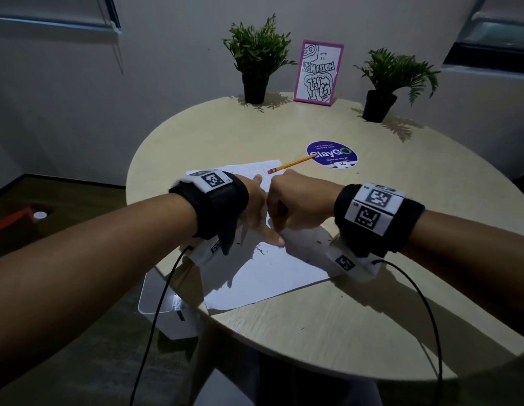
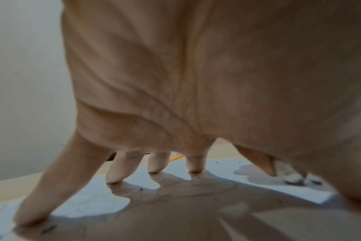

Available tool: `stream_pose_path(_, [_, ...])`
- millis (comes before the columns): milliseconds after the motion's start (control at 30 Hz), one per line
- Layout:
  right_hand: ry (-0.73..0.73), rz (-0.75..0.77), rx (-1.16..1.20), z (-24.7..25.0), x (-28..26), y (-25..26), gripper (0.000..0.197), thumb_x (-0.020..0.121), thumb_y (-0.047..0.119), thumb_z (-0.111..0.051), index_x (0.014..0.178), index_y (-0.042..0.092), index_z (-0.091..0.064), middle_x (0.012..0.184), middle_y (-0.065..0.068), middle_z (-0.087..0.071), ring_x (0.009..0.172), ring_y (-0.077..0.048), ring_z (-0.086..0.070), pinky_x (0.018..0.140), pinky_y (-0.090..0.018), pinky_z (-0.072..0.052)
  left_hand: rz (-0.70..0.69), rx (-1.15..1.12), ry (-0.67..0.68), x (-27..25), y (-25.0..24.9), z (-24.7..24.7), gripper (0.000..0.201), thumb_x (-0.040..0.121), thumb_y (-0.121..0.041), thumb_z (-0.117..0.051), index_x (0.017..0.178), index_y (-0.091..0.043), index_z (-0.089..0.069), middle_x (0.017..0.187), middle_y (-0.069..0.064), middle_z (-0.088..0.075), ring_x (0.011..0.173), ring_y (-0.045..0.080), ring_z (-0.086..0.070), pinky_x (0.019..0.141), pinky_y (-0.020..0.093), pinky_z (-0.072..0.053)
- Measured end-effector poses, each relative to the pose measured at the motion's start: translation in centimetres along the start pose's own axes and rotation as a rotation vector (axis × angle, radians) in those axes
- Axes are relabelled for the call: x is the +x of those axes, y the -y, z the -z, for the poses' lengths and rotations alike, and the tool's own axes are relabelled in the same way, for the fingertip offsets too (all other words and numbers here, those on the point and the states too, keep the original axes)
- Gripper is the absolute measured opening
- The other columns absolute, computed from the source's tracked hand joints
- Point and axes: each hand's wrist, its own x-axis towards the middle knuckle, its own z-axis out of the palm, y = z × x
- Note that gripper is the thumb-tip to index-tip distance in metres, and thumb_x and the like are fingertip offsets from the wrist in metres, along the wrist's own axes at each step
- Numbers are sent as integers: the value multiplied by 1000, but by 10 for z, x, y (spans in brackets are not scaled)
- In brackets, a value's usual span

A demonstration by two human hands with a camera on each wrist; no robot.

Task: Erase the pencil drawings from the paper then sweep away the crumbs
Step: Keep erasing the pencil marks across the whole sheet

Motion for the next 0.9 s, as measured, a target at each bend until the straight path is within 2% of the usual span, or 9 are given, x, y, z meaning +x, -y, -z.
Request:
stream_pose_path(67, [2, -14, 36, 3, 0, -1, 9, 85, 20, -76, 87, 13, -80, 70, 10, -64, 66, 6, -47, 60, -10, -36, 11, -16, 11, 3, 2, -2, 85, 79, -80, -51, 151, -37, -33, 162, 7, -25, 150, 30, -18, 115, 48, -31])
stream_pose_path(200, [-129, -163, 35, 6, 12, -16, 17, 84, 26, -77, 88, 10, -81, 80, -7, -73, 70, -12, -56, 56, -20, -42, 88, 7, -18, 8, -2, -6, 115, 69, -88, -52, 156, -41, 7, 163, 24, -1, 138, 46, -36, 106, 54, -37])
stream_pose_path(300, [-122, -118, 19, 3, 9, -7, 12, 83, 13, -72, 81, 2, -76, 69, -3, -66, 66, -14, -57, 66, -30, -53, 70, 4, -15, 3, -2, -2, 104, 73, -86, -50, 157, -37, -12, 164, 19, -8, 143, 38, -32, 107, 49, -37])
stream_pose_path(400, [-39, -28, 68, 2, -1, 5, 3, 83, 9, -72, 81, 10, -73, 62, 13, -53, 60, 0, -45, 62, -14, -41, 49, -18, 11, 4, 2, 0, 87, 74, -83, -52, 147, -37, -42, 162, 12, -21, 145, 30, -31, 113, 46, -34])
stream_pose_path(533, [-110, -118, 79, 4, 11, -21, 19, 82, 27, -78, 81, 9, -80, 70, -7, -71, 57, -3, -49, 54, -12, -38, 96, -17, 5, 9, -1, -3, 116, 67, -90, -53, 155, -43, 6, 164, 22, 5, 138, 43, -39, 106, 51, -37])
stream_pose_path(600, [-171, -205, 64, 6, 15, -28, 18, 82, 27, -78, 82, 9, -81, 70, -8, -70, 57, -5, -48, 55, -20, -42, 117, -24, -10, 10, -3, -4, 123, 66, -91, -52, 152, -41, 20, 163, 22, 8, 136, 44, -41, 104, 52, -39])
stream_pose_path(700, [-158, -151, 34, 2, 10, -16, 15, 83, 16, -75, 79, 1, -76, 69, -8, -63, 60, -13, -47, 60, -25, -41, 96, -20, -12, 7, -3, -2, 113, 72, -87, -51, 157, -38, 6, 164, 21, 3, 141, 42, -34, 108, 52, -36])
stream_pose_path(800, [-28, 0, 12, -1, -2, -1, 8, 84, 14, -74, 80, 10, -80, 66, 6, -63, 58, 0, -44, 56, -11, -31, 34, -16, 12, 2, -2, 1, 87, 79, -81, -50, 152, -37, -32, 165, 12, -12, 150, 38, -14, 115, 51, -28])
stream_pose_path(900, [-72, -39, 50, 3, 4, -9, 12, 82, 22, -77, 79, 11, -80, 64, 6, -62, 60, 0, -46, 58, -20, -37, 60, -15, 21, 7, -1, -2, 100, 69, -91, -48, 153, -40, -26, 165, 17, -6, 149, 39, -20, 115, 53, -30])
